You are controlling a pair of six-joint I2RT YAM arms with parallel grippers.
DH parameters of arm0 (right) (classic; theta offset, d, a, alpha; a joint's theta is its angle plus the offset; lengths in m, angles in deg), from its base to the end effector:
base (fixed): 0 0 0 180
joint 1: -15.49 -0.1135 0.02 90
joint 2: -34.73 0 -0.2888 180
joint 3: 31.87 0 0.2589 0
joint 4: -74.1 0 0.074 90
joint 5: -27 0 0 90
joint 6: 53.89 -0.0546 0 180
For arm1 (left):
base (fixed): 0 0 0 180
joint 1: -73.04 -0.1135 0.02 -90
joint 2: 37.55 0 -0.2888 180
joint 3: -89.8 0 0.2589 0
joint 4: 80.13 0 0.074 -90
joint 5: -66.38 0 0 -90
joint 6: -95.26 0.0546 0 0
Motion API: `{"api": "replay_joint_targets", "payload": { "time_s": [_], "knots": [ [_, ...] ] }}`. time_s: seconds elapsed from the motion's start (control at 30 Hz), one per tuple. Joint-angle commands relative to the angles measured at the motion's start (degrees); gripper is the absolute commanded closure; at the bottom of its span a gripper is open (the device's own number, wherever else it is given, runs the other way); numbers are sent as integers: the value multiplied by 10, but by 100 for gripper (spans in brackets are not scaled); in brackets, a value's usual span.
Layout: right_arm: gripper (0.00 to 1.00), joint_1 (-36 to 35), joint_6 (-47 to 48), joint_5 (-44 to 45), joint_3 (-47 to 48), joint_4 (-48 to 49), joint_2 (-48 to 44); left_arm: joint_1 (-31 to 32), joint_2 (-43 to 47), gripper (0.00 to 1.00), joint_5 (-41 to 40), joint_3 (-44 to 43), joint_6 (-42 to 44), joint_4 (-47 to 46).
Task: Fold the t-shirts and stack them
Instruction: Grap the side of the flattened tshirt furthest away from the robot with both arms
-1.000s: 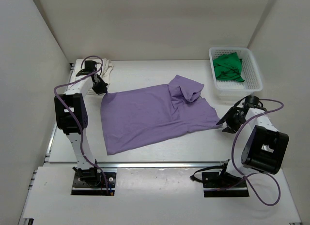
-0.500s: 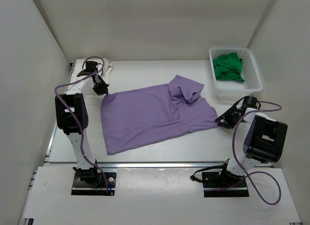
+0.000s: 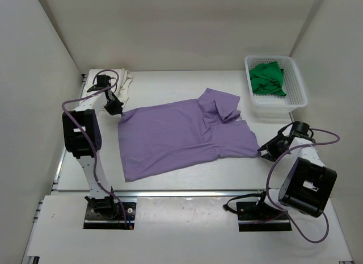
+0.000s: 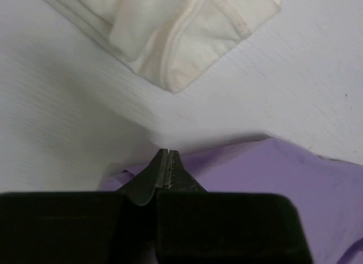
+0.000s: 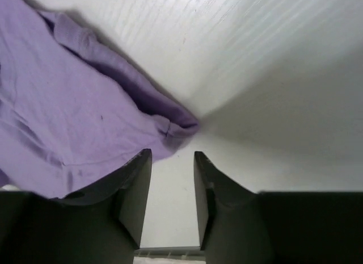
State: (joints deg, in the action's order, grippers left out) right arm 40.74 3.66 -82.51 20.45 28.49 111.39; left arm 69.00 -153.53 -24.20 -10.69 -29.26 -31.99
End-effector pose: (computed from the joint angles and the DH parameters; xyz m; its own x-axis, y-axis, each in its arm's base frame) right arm 0.2179 -0.0826 0.1699 -0.5568 0.8218 -0.1210 0.7078 0.5456 0.4487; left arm 0.4520 0.0325 0.1888 -0.6939 -0.6171 -0.3711 -0.5682 0.7858 -0.2442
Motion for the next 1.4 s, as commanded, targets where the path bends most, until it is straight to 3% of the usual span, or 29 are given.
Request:
{"api": "replay_joint_targets", "payload": {
  "time_s": [0.0, 0.13, 0.23, 0.27, 0.47, 0.6, 0.73, 0.83, 0.9, 0.93, 1.0, 1.17, 1.37],
  "knots": [
    [66, 9, 31, 12, 45, -44, -38, -15, 39, 100, -19, -3, 20, 0],
    [63, -91, 58, 11, 184, -66, 21, -17, 34, 100, -17, -12, 16, 4],
    [67, -186, 79, 29, 297, -34, 83, 2, 28, 100, -21, -33, 23, 9],
    [72, -214, 88, 32, 335, -14, 117, 10, 25, 100, -19, -36, 18, 8],
    [70, -279, 107, 118, 537, 37, 313, 50, 15, 100, -27, -56, 24, 7],
    [69, -299, 103, 215, 740, -52, 485, 65, 6, 100, -28, -71, 20, 11],
    [67, -288, 64, 247, 916, -165, 609, 60, 5, 100, -16, -72, 11, 6],
    [62, -291, 63, 297, 1131, -268, 730, 55, 5, 100, -9, -69, 19, 2],
    [60, -295, 56, 312, 1215, -325, 776, 54, 4, 100, -9, -64, 17, 2],
    [60, -291, 42, 322, 1184, -326, 765, 53, 3, 100, -6, -64, 18, 2],
    [60, -296, 35, 350, 1229, -354, 789, 50, -4, 100, -1, -67, 18, 2],
    [60, -308, 5, 411, 1228, -382, 783, 54, -8, 100, 3, -72, 22, 1],
    [58, -298, -19, 374, 1228, -407, 817, 58, -16, 100, 22, -75, 19, -6]
  ]
}}
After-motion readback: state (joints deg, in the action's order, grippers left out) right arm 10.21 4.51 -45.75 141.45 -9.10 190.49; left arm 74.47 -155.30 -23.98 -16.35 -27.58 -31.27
